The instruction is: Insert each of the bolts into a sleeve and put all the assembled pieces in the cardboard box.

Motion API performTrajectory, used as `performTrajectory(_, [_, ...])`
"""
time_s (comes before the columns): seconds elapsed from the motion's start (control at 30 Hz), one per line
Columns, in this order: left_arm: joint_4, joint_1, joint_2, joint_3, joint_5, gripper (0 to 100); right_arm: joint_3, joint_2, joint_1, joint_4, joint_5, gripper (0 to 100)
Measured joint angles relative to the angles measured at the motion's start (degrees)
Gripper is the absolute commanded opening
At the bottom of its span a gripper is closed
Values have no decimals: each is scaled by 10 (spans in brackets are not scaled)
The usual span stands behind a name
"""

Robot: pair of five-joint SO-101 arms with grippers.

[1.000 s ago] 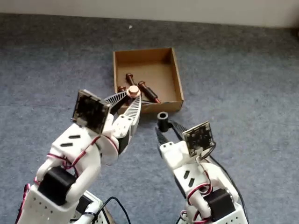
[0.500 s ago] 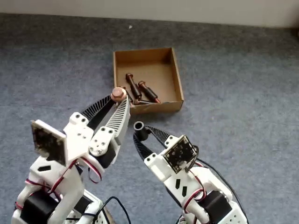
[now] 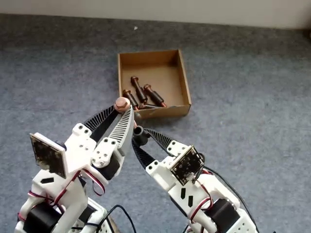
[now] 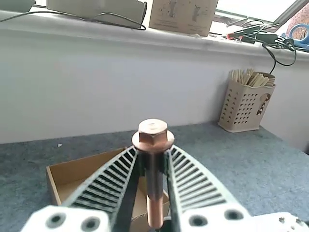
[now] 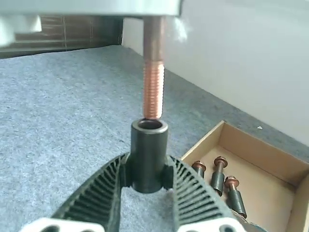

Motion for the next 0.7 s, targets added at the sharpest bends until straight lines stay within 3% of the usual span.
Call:
performTrajectory(0.37, [8, 53, -19, 10, 0, 5, 44, -1, 0, -37, 0, 6])
performTrajectory(0.7, [6, 56, -21, 35, -19, 5, 46, 1, 0, -37, 0, 6])
